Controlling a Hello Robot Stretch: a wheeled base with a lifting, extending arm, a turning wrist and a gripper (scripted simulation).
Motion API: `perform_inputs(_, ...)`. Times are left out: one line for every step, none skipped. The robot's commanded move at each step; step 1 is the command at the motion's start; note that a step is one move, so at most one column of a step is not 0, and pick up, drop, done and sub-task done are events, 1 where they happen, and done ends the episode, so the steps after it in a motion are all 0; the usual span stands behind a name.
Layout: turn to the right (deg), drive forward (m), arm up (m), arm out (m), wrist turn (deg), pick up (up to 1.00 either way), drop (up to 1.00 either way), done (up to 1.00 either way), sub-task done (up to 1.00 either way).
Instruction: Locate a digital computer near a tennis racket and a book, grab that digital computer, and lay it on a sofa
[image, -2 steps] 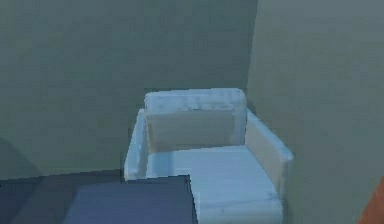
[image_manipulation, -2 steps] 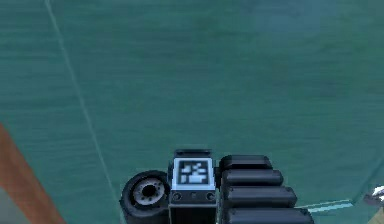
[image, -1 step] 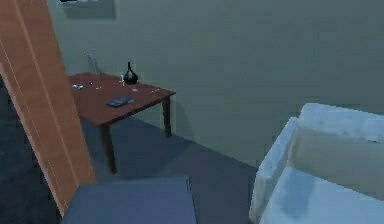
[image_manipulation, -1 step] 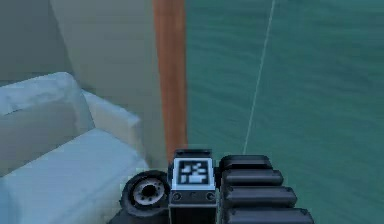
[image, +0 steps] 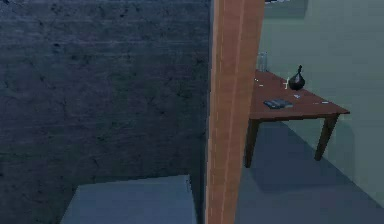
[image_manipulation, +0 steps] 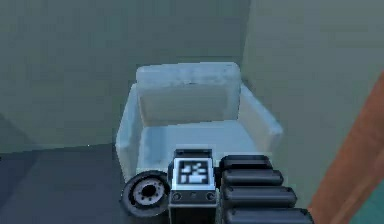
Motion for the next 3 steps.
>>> perform_inputs(-6.0, 0.00, 0.00, 0.00, 0.0, 0.00, 0.00, 0.00, 0.00)
perform_inputs(0.0, 0.05, 0.00, 0.00, 0.0, 0.00, 0.00, 0.00, 0.00)
perform_inputs(45.0, 0.00, 0.00, 0.00, 0.0, 0.00, 0.00, 0.00, 0.00)
